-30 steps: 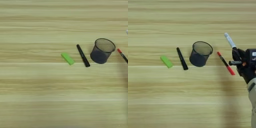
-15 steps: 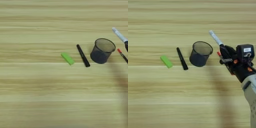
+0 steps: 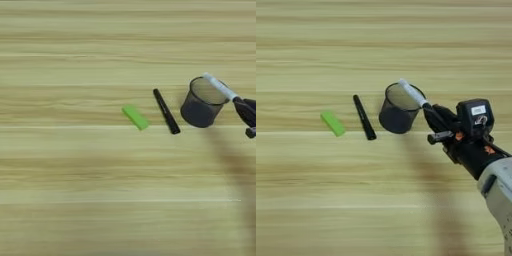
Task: Move the objects on the table
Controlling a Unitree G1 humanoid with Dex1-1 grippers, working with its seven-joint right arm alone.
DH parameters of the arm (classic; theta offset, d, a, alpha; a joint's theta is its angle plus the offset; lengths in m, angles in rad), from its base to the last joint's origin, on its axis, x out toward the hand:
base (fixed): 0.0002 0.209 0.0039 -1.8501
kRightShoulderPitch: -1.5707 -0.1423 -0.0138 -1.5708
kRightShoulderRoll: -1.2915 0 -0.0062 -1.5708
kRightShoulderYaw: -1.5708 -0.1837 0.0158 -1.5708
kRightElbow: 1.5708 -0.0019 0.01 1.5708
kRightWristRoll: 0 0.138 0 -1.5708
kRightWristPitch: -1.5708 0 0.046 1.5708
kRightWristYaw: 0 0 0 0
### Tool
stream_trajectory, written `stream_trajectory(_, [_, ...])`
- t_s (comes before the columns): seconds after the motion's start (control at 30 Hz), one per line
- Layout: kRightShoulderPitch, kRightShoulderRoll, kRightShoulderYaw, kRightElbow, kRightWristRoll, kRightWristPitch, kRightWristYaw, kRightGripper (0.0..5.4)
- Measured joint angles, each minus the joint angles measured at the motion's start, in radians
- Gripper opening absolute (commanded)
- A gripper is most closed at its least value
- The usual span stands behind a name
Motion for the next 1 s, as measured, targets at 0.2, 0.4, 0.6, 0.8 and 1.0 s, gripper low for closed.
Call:
stream_trajectory(0.2, [-0.001, -0.02, -0.002, 0.007, -0.001, 0.022, 0.008, 0.75])
stream_trajectory(0.4, [-0.013, -0.044, -0.003, 0.029, -0.004, 0.036, 0.009, 0.75])
stream_trajectory(0.6, [-0.042, -0.075, 0.001, 0.061, -0.006, 0.044, 0.017, 0.75])
stream_trajectory(0.8, [-0.078, -0.101, 0.008, 0.087, -0.005, 0.081, 0.029, 0.75])
stream_trajectory(1.0, [-0.096, -0.119, 0.014, 0.096, -0.005, 0.101, 0.037, 0.75])
